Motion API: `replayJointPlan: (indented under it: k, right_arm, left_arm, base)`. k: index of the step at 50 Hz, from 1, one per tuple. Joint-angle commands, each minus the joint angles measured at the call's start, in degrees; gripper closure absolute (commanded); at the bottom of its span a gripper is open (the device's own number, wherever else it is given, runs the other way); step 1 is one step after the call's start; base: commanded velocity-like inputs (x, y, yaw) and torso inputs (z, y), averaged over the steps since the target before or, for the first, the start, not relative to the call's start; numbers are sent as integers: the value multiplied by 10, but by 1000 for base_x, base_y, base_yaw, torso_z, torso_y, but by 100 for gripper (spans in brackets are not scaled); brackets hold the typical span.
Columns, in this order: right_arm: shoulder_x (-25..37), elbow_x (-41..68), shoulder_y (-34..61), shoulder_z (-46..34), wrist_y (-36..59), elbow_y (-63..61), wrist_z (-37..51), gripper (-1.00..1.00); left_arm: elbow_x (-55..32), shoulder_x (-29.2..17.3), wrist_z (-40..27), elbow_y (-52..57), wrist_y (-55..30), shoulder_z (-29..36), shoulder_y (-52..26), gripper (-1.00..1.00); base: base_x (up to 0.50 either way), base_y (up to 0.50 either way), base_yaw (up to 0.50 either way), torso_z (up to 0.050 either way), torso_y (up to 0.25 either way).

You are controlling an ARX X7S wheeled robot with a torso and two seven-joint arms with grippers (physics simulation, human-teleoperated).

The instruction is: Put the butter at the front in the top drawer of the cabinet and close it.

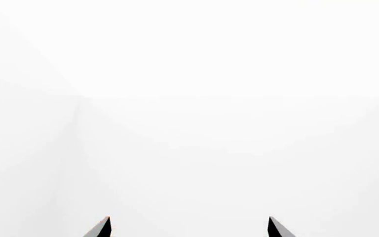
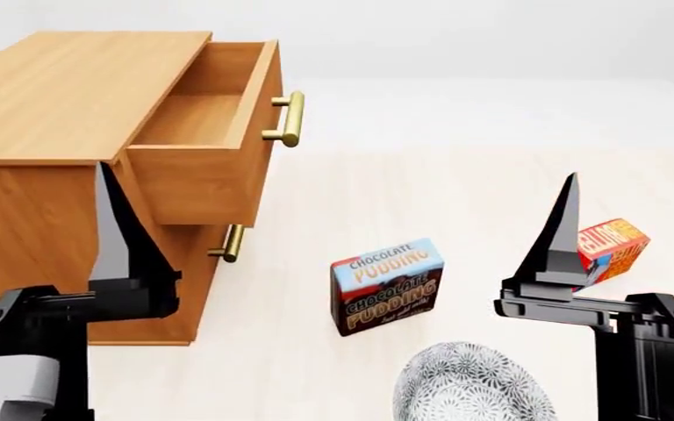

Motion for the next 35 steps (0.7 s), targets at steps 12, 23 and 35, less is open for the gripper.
replayJointPlan:
  k: [12, 23, 35]
  right_arm:
    - [17, 15, 0, -8, 0, 0, 18, -100]
    - [25, 21, 1, -2, 17, -9, 31, -100]
    - [32, 36, -1, 9, 30, -20, 37, -100]
  left_arm:
    - [-3, -10, -9, 9, -2, 2, 3, -100]
    - [-13, -28, -10, 62, -65, 15, -30, -100]
    - [-368, -200, -249, 174, -494, 90, -417, -100]
  base:
    - [339, 0, 0, 0, 0]
    - [0, 0, 0, 0, 0]
    - [0, 0, 0, 0, 0]
